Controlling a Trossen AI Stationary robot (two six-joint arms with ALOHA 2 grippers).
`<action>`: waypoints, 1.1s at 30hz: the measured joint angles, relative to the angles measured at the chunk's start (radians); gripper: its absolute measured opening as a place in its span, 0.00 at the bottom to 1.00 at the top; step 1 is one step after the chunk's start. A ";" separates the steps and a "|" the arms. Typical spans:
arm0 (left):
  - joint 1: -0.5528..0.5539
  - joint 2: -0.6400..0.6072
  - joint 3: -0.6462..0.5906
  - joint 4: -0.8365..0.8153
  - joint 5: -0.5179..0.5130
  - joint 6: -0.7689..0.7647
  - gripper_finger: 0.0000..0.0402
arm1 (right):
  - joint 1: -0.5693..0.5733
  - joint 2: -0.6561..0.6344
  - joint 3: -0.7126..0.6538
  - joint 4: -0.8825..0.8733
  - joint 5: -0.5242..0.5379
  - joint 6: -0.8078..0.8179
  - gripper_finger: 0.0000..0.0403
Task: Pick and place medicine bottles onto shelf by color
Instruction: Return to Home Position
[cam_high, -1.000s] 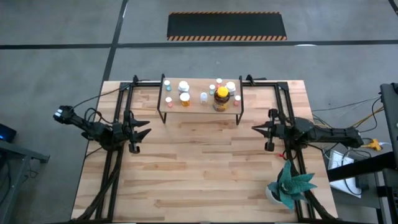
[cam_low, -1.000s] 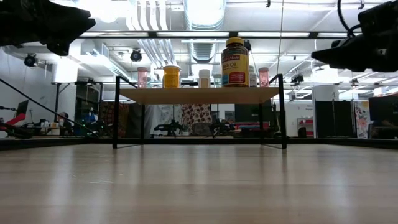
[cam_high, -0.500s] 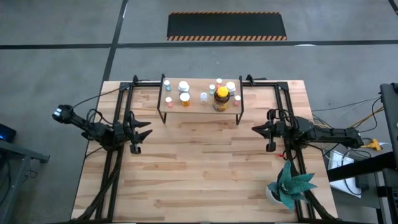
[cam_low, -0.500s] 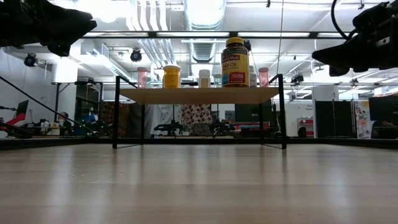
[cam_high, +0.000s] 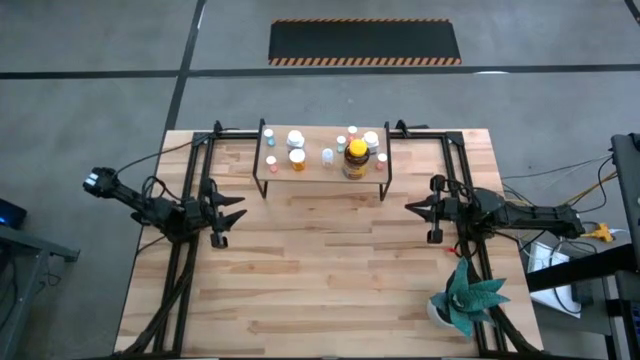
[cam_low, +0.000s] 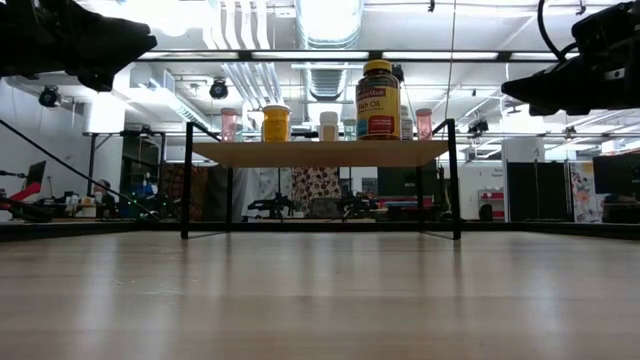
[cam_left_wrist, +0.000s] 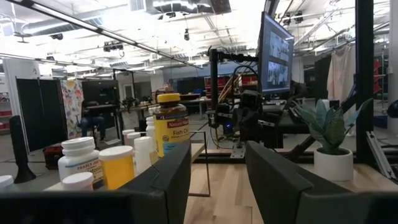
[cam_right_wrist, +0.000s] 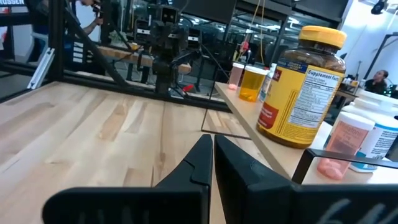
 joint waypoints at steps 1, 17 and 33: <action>0.000 0.000 0.000 -0.001 0.000 0.000 0.34 | 0.000 0.000 0.000 0.003 0.000 -0.001 0.02; 0.000 0.002 0.000 0.001 0.000 0.000 0.34 | 0.000 0.055 0.000 0.009 0.002 0.001 0.02; 0.000 0.002 0.000 0.000 0.000 0.000 0.34 | 0.000 0.055 0.000 0.013 0.000 -0.001 0.02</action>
